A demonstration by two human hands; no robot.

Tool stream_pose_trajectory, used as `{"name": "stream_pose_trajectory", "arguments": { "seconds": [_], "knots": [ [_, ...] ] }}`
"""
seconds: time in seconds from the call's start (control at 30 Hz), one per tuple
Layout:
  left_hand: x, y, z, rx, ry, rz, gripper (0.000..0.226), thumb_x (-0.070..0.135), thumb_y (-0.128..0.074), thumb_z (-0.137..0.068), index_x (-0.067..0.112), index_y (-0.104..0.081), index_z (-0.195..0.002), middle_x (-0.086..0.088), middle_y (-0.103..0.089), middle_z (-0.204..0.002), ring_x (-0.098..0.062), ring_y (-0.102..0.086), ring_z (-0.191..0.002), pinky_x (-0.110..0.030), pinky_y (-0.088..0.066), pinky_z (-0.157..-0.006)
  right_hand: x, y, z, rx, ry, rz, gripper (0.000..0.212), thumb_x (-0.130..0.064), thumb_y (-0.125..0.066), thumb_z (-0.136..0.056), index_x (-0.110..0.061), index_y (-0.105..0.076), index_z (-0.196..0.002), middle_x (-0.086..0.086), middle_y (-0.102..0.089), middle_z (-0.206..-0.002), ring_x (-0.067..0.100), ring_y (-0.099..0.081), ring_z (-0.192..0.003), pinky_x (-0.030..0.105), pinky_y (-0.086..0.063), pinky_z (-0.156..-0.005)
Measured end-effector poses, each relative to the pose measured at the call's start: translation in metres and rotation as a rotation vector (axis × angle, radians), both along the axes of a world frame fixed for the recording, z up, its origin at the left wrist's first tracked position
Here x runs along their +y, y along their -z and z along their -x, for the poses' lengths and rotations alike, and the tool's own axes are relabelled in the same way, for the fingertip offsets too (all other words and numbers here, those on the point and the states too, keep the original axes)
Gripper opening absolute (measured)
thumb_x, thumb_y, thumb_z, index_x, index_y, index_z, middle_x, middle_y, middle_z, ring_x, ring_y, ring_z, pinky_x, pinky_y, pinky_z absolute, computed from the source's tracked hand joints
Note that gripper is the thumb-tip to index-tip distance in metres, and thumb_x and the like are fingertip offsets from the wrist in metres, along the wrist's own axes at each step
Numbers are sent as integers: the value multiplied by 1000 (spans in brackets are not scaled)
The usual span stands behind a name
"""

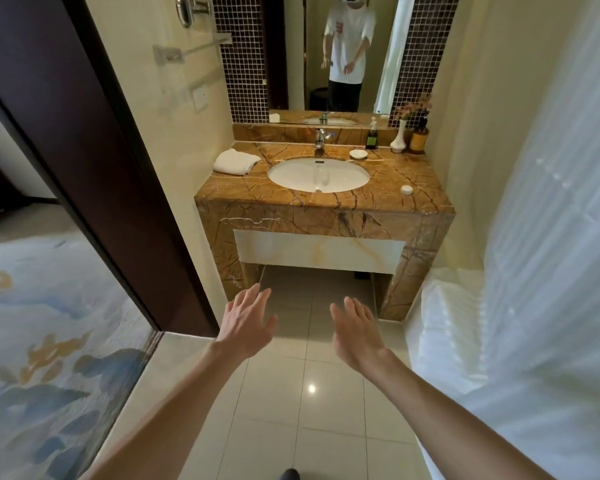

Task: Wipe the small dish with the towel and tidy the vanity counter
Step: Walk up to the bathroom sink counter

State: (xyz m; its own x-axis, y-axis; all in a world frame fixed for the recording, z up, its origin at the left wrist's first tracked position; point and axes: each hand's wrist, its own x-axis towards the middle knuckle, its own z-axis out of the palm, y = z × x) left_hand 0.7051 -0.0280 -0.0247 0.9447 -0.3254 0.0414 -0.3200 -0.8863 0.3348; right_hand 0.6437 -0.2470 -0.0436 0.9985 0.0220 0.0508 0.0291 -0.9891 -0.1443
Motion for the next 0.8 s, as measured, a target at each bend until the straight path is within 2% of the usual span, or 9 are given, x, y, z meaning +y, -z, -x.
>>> {"name": "stream_pose_trajectory", "arguments": {
  "seconds": [0.1,0.2,0.43,0.57,0.8],
  "knots": [
    [0,-1,-43,1,23,10,61,42,-43,-91,20,-29,-145,-7,-26,-157,-26,-21,-143,-48,-22,-114,5,-3,-36,0,23,24,45,-9,-55,-86,-9,-43,-129,15,-46,-131,33,-42,-124,41,-33,-111],
    [-7,-6,-85,3,48,18,61,44,-44,-91,20,-29,-146,-7,-26,-157,-27,-21,-144,-49,-21,-115,4,-7,-68,12,52,47,57,-12,-54,-90,-9,-31,-142,20,-34,-148,35,-29,-139,44,-24,-118],
    [-35,-8,-146,-5,110,47,56,41,-48,-92,20,-34,-142,-5,-32,-153,-26,-27,-140,-47,-23,-115,-14,-11,-107,29,109,62,63,-22,-49,-95,-9,-18,-149,21,-22,-155,34,-21,-144,44,-20,-120],
    [-64,0,-180,26,150,23,58,42,-46,-92,18,-31,-144,-7,-29,-155,-27,-26,-141,-46,-24,-115,-38,-12,-135,13,173,28,61,-24,-45,-97,-12,-20,-150,20,-22,-156,32,-21,-144,42,-18,-120],
    [-140,2,-255,12,234,11,55,37,-49,-90,22,-34,-141,-8,-32,-153,-28,-29,-139,-47,-25,-113,-101,-8,-197,-44,228,4,54,-22,-44,-95,-12,-29,-146,21,-34,-149,33,-30,-138,42,-23,-117]
  ]
}}
